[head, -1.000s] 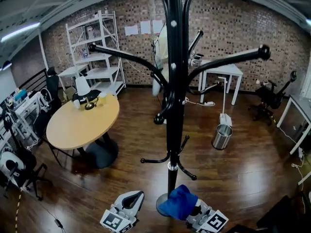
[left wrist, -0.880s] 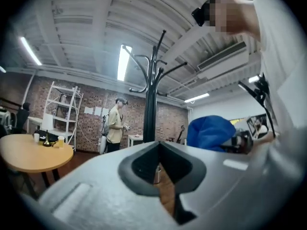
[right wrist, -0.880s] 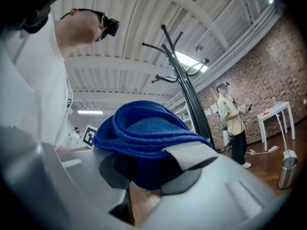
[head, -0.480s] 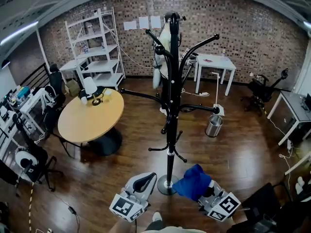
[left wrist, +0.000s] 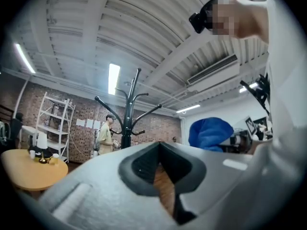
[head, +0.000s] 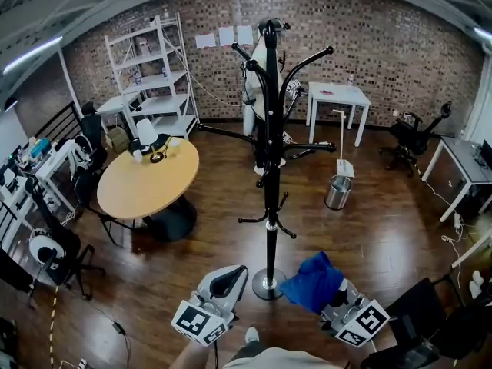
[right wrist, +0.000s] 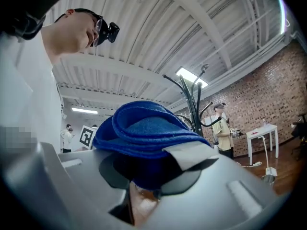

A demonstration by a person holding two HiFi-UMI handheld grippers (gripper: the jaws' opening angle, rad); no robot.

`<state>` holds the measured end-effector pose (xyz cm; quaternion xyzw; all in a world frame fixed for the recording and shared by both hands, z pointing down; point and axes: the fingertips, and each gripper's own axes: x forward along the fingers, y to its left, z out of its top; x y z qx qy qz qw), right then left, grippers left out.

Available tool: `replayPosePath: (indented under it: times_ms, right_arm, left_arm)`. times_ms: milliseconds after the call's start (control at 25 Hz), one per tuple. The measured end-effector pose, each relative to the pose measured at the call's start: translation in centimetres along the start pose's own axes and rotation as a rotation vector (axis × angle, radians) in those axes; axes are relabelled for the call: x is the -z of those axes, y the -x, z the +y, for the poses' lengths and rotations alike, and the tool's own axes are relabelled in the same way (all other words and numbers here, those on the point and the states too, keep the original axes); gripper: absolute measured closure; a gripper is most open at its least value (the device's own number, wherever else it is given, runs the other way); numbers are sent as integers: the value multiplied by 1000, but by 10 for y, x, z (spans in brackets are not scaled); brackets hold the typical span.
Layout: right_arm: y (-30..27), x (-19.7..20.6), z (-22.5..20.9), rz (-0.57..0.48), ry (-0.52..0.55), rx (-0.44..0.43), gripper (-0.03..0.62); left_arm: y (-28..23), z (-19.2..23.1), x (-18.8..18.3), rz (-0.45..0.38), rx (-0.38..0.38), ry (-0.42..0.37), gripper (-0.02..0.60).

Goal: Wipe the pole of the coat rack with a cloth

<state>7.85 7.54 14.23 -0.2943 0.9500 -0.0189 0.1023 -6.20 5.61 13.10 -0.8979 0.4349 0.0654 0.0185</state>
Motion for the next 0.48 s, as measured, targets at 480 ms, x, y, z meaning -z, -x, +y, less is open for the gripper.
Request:
replayPosePath:
  times_ms: [480]
  right_arm:
    - [82, 39, -21, 19, 22, -14, 493]
  left_arm:
    - [-6, -74, 64, -5, -9, 20, 580]
